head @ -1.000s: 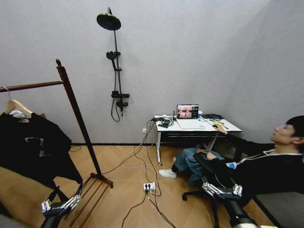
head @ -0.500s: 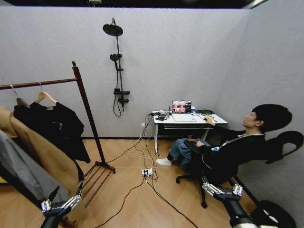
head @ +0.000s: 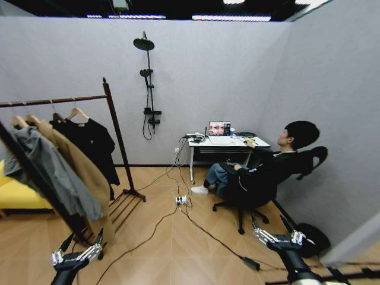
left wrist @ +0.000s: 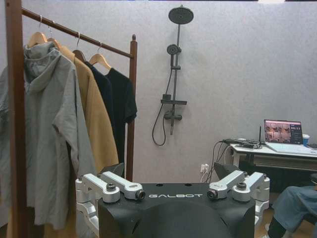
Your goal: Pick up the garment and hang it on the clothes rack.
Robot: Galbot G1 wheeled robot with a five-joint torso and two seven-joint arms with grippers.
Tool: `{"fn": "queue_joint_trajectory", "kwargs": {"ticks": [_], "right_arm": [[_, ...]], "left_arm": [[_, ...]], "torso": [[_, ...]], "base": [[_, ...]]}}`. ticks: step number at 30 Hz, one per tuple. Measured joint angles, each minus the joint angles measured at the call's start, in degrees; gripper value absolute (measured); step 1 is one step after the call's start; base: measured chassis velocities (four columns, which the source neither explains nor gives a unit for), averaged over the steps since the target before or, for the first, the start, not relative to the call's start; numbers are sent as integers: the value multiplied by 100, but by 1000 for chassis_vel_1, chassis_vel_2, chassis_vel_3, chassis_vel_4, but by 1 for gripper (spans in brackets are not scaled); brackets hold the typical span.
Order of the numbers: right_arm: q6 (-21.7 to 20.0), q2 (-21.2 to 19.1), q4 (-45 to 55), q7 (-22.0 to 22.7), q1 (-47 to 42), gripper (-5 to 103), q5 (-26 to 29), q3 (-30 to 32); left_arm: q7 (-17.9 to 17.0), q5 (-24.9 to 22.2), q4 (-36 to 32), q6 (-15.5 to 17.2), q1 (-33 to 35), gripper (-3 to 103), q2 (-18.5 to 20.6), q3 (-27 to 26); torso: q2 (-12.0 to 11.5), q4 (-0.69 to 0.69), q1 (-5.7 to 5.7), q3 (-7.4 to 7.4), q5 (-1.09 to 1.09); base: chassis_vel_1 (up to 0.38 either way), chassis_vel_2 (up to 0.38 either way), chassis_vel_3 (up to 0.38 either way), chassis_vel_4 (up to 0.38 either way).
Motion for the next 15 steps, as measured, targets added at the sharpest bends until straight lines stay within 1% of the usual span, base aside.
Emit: {"fn": "queue_joint_trajectory", "kwargs": {"ticks": [2, 3, 4, 5, 6, 7, 11, 15], "right_arm": [[0, 0, 0, 0, 0, 100, 0, 0], [0, 0, 0, 0, 0, 100, 0, 0], [0, 0, 0, 0, 0, 100, 0, 0], [0, 0, 0, 1, -2, 100, 0, 1], [0, 0, 0, 0, -1, 100, 0, 0], [0, 0, 0, 0, -1, 100, 0, 0], [0, 0, 0, 0, 1, 100, 0, 0], [0, 0, -1, 1, 2, 100, 0, 0]], "left_arm": [[0, 0, 0, 0, 1, 100, 0, 0], [-1, 0, 0, 0, 1, 100, 0, 0], [-1, 0, 0, 0, 1, 100, 0, 0], [2, 0, 0, 0, 1, 100, 0, 0], [1, 0, 0, 0, 2, 100, 0, 0], [1, 0, 0, 0, 2, 100, 0, 0], [0, 0, 0, 0, 0, 100, 0, 0], [-1, 0, 0, 0, -2, 100, 0, 0]], "torso": [[0, 1, 0, 0, 0], [2, 1, -3, -1, 5], [2, 1, -3, -1, 5], [4, -2, -5, -2, 6], [4, 1, -5, -2, 3], [4, 1, -5, -2, 3], [1, 2, -3, 0, 3], [-6, 0, 8, 3, 3]], "base": [[315, -270, -277, 305], [276, -270, -217, 247], [276, -270, -217, 247], [74, -206, -217, 170], [70, -65, -158, 170], [70, -65, -158, 170], [17, -16, -15, 21], [-63, 45, 59, -89]]}}
